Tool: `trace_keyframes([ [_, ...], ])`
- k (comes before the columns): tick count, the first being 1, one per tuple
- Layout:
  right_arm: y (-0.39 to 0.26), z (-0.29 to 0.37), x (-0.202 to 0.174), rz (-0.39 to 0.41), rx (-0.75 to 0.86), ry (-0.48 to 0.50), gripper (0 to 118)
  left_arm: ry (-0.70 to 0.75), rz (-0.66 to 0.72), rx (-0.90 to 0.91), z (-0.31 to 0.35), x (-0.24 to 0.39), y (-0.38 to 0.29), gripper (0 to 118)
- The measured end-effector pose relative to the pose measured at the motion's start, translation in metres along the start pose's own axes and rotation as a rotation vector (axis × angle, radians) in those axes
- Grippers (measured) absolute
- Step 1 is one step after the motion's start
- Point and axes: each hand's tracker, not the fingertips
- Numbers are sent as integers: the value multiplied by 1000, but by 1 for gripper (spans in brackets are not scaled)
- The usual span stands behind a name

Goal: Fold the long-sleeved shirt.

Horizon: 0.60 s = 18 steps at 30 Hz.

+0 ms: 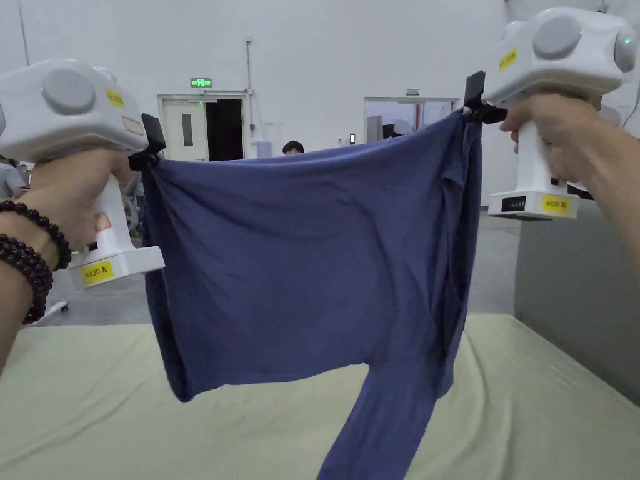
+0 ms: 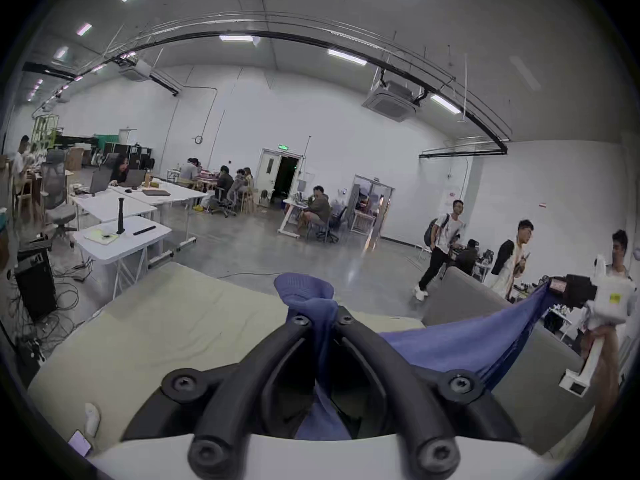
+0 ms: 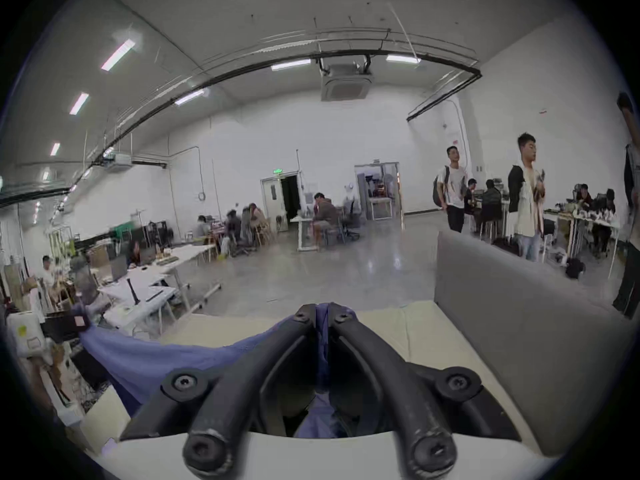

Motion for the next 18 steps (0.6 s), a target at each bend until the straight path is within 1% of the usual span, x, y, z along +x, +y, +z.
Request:
trace_keyframes([
  [1, 3, -1, 0, 26, 17, -37, 1, -3, -3, 7, 7, 4, -1, 0],
  [2, 4, -4, 1, 29, 22, -49, 1, -5, -3, 9, 4, 5, -1, 0],
  [6, -3, -12, 12, -6, 29, -32, 1, -7, 7, 6, -4, 8, -5, 0],
  [9, -28, -24, 21, -2, 1, -31, 1, -4, -3, -10, -17, 2, -19, 0],
  [13, -99, -49, 38, -20, -89, -21, 1, 15, -22, -89, -44, -14, -71, 0],
  [18, -215, -82, 61, -106, -247, -10, 1, 46, -30, -204, -69, -43, -165, 0],
])
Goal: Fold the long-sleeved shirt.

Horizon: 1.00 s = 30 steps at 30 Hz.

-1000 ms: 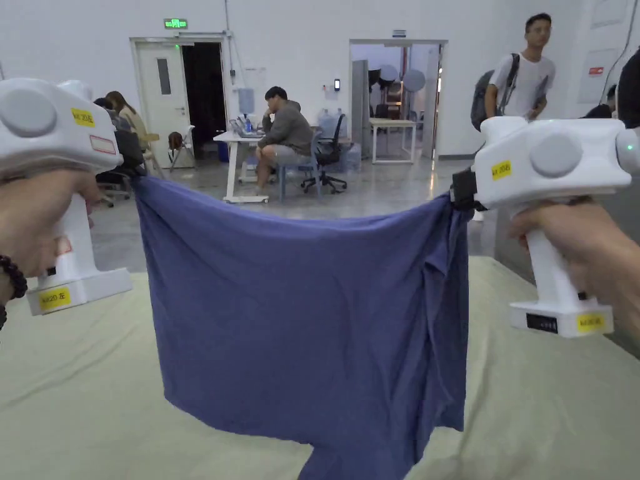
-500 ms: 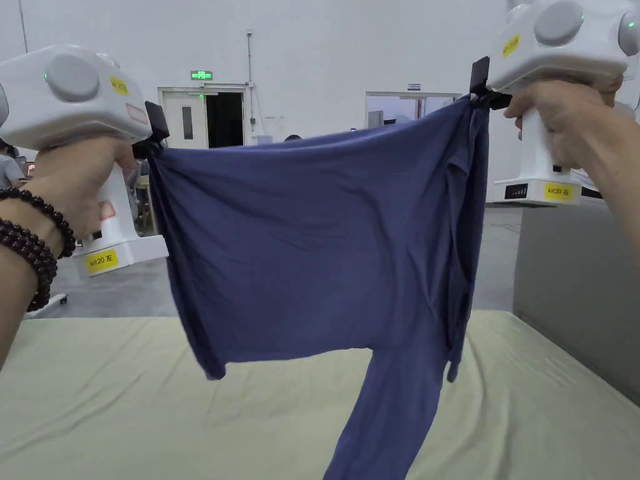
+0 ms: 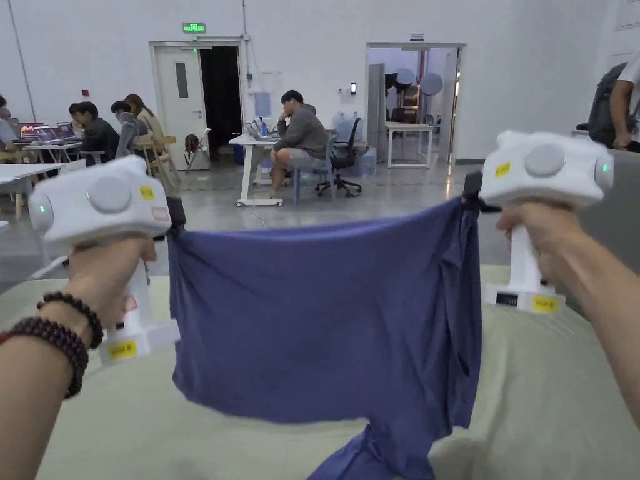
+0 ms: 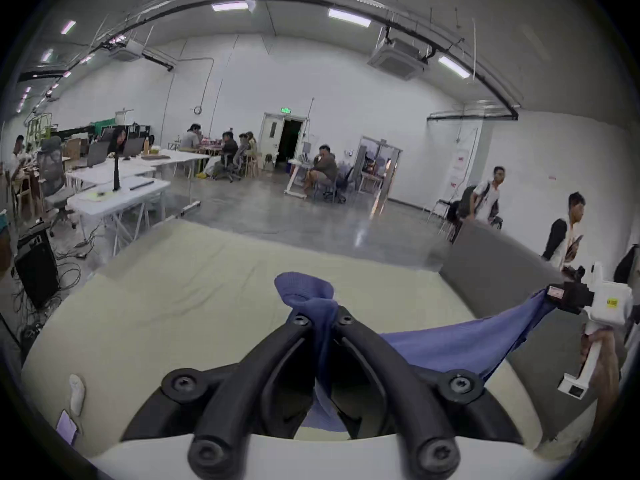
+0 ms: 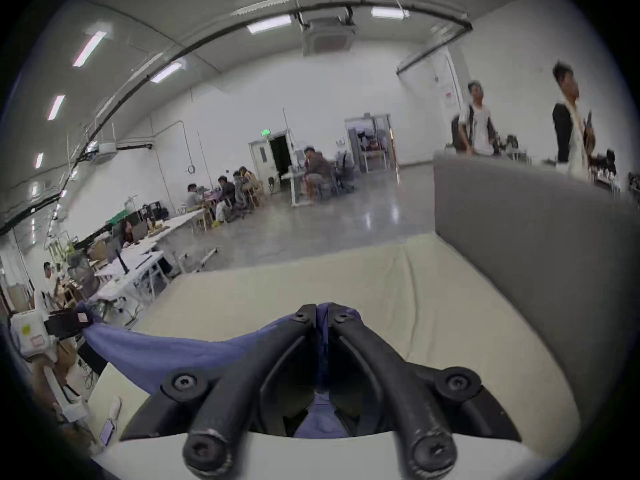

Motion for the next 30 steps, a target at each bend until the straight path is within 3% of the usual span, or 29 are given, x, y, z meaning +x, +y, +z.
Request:
trace_keyframes([
  [6, -73, -19, 20, -29, -79, 22, 1, -9, 50, -68, 0, -17, -72, 0],
  [9, -86, 9, 16, 20, -53, 69, 1, 13, 7, -68, 27, -14, -90, 0],
  [13, -118, 65, 9, 123, -56, 63, 1, 49, -2, -64, 79, -15, -128, 0],
  [18, -189, 124, 20, 106, -139, 85, 1, 81, 57, -177, 131, -28, -209, 0],
  [22, -262, 169, 30, 178, -260, 95, 1, 151, -46, -269, 171, -36, -283, 0],
  [30, -403, 212, 59, 296, -597, 84, 1, 276, -81, -513, 238, -43, -390, 0],
])
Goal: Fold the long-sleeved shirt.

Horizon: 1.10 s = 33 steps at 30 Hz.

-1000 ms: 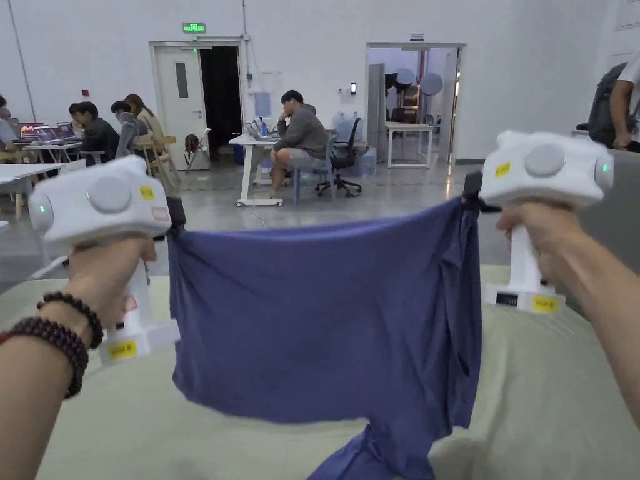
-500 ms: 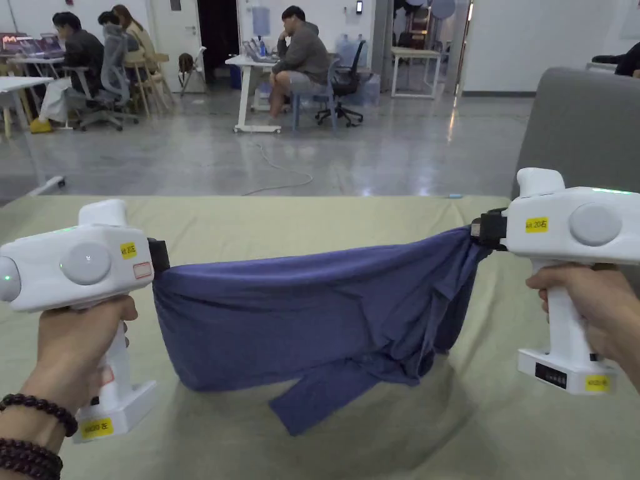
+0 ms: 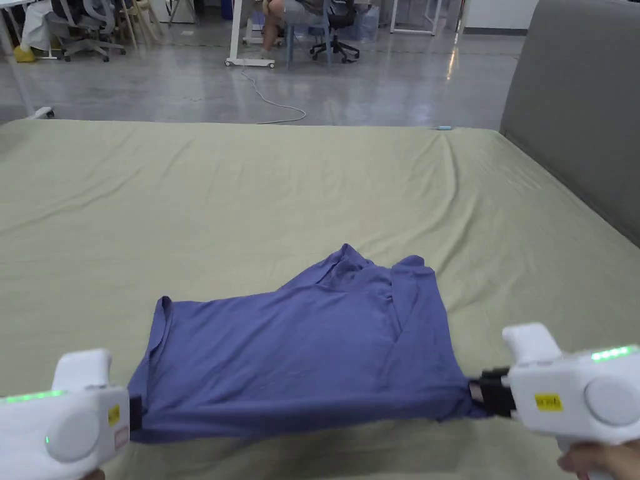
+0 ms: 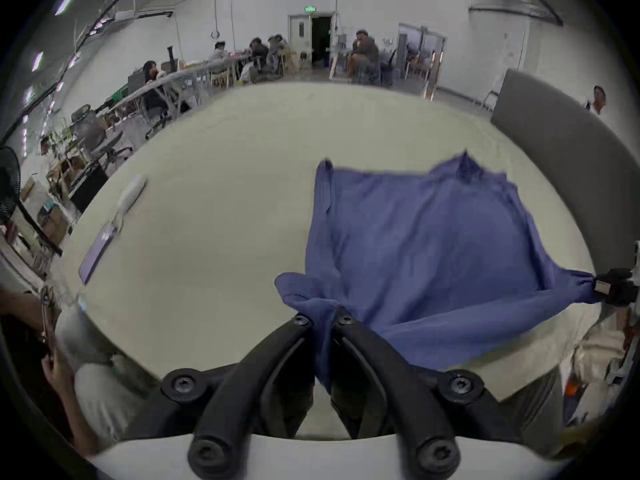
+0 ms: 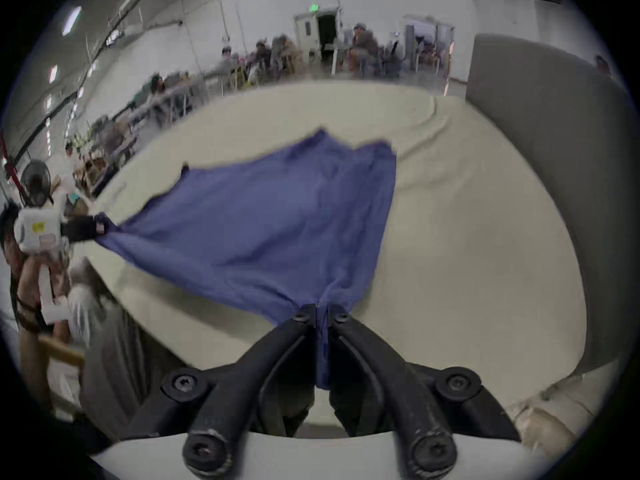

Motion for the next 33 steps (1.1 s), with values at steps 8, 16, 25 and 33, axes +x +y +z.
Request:
trace_keyframes([
  [8, -52, -38, -3, 52, -178, -19, 1, 10, -55, -94, -27, 3, -31, 0],
  [16, -31, 0, 2, 4, -53, -27, 111, -110, 32, 25, -18, -19, -21, 118],
  [25, 16, 22, -1, -87, 120, -48, 62, -97, 12, 136, 17, 8, 16, 79],
  [33, 8, -10, -15, -77, 64, -27, 0, -129, 7, 104, -14, 0, 23, 0],
])
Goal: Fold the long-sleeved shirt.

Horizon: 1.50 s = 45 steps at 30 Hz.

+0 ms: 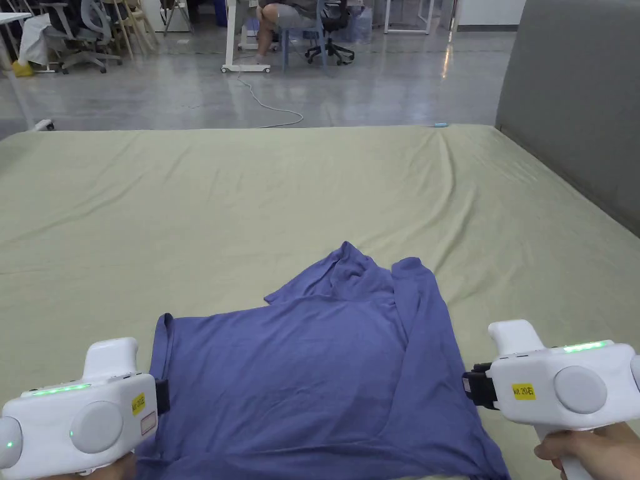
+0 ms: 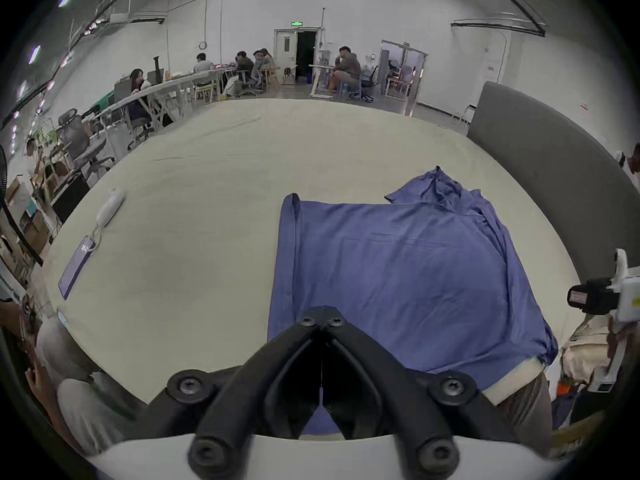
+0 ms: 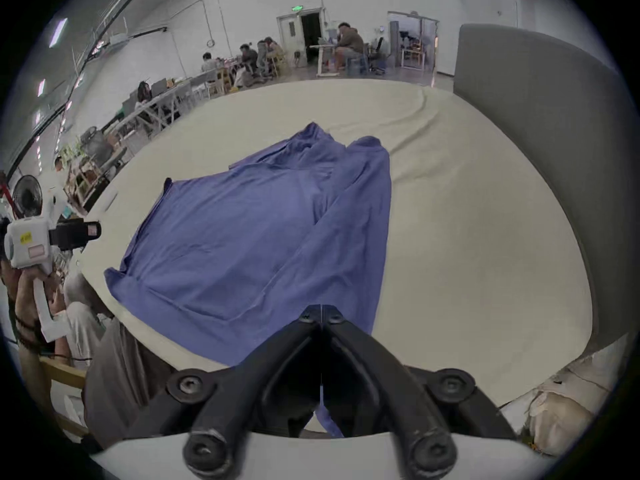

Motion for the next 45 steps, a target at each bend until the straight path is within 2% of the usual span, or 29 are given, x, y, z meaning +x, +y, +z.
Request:
trace_keyframes([
  [5, -2, 11, -3, 2, -3, -5, 0, -6, 12, 53, -2, 3, 34, 0],
  [6, -2, 16, -4, -5, -5, -2, 0, -25, 24, 55, -9, -1, 45, 4],
  [7, -3, 17, -5, -10, -8, 0, 0, -27, 37, 48, -22, -3, 58, 29],
  [8, -5, 17, -7, -18, -10, 1, 0, -16, 43, 27, -39, -10, 75, 68],
  [9, -6, 17, -8, -29, -14, 1, 0, -2, 31, -8, -58, -13, 87, 112],
  [10, -7, 18, -10, -37, -18, 1, 0, 26, 3, -27, -76, -16, 97, 118],
  [11, -7, 17, -10, -50, -25, 3, 0, 4, 1, 0, -94, -19, 109, 118],
  [17, -7, 9, -12, -114, -39, -36, 0, 111, -13, -224, -189, -31, 138, 118],
  [19, -3, 4, -13, -125, -44, -47, 0, 99, -7, -294, -211, -30, 135, 118],
  [21, 0, -3, -12, -126, -49, -55, 0, 103, 4, -342, -223, -30, 137, 112],
  [22, 2, -5, -12, -128, -51, -68, 0, 109, 4, -347, -226, -28, 135, 99],
  [24, 4, -9, -11, -117, -56, -102, 0, 124, -28, -386, -232, -26, 138, 80],
  [25, 5, -10, -11, -108, -58, -110, 0, 129, -33, -353, -224, -23, 137, 57],
  [26, 5, -11, -11, -107, -61, -116, 0, 100, -51, -339, -218, -21, 140, 21],
  [27, 5, -11, -10, -112, -58, -120, 0, 68, -78, -321, -212, -17, 141, 0],
  [31, -4, -11, -10, -135, -48, -140, 0, 26, -73, -278, -196, -12, 149, 0],
  [32, -9, -11, -9, -144, -47, -146, 20, 24, -88, -268, -192, -13, 153, 0],
  [33, -15, -14, -8, -147, -74, -146, 64, 29, -93, -264, -188, -12, 153, 0],
  [34, -23, -19, -8, -141, -136, -142, 86, 26, -96, -260, -184, -12, 153, 0],
  [35, -29, -21, -9, -128, -169, -146, 91, 15, -97, -254, -179, -13, 153, 0],
  [39, -52, -34, -7, -124, -216, -180, 89, 0, -98, -228, -167, -17, 156, 0],
  [41, -58, -41, -5, -123, -239, -190, 82, -5, -108, -218, -164, -19, 158, 0],
  [44, -62, -51, -4, -131, -246, -158, 48, -18, -100, -217, -161, -20, 158, 0],
  [45, -61, -54, -6, -127, -238, -118, 31, -21, -95, -215, -159, -20, 157, 0],
])
